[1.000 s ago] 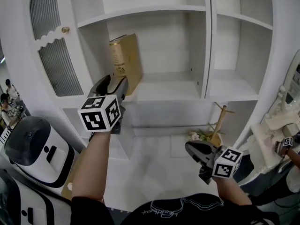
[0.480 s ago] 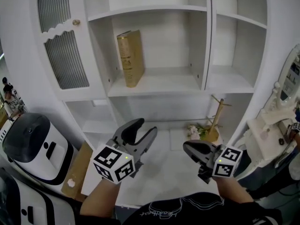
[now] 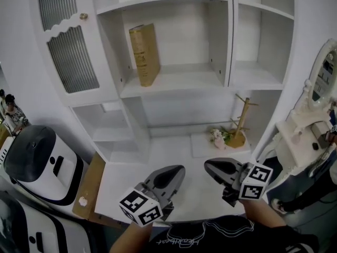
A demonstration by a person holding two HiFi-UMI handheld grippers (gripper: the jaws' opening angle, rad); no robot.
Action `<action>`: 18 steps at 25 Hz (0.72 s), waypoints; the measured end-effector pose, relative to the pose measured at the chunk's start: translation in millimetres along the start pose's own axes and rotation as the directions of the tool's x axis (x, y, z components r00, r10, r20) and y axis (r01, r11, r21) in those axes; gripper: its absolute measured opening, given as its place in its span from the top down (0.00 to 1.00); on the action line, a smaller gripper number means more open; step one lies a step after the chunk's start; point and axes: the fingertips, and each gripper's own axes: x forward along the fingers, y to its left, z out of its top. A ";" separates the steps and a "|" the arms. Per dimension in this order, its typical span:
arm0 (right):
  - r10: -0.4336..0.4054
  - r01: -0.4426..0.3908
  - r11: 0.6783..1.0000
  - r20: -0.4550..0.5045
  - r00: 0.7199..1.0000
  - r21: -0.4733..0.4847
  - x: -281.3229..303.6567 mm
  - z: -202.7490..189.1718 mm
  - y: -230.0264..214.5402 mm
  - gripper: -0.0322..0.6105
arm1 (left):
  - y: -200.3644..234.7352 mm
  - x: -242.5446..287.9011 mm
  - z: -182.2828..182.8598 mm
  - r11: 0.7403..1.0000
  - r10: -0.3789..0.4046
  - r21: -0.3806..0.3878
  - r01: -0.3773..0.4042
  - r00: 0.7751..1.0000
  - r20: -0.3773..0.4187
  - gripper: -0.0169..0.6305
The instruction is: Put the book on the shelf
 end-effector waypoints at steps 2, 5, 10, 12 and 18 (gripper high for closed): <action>-0.004 0.004 1.000 0.002 1.000 0.007 -2.8 -4.4 5.5 0.94 | -7.9 -5.7 -2.2 1.000 -0.005 -0.002 0.005 1.000 0.015 0.97; -0.023 0.023 1.000 -0.007 1.000 -0.014 -7.2 -11.2 12.8 0.94 | -16.3 -11.7 -4.6 1.000 0.001 0.015 -0.001 1.000 0.022 0.97; -0.029 0.029 0.999 0.007 1.000 -0.018 -11.4 -12.6 24.9 0.94 | -21.5 -19.2 -4.1 1.000 0.007 -0.007 -0.007 1.000 0.026 0.97; -0.030 0.030 0.999 0.003 1.000 -0.023 -12.2 -14.3 29.5 0.94 | -25.3 -21.9 -4.9 1.000 -0.002 -0.003 0.002 1.000 0.026 0.97; -0.032 0.032 0.999 -0.005 0.999 -0.032 -9.7 -18.5 37.5 0.94 | -26.4 -29.8 -6.0 1.000 0.003 0.006 -0.003 1.000 0.022 0.97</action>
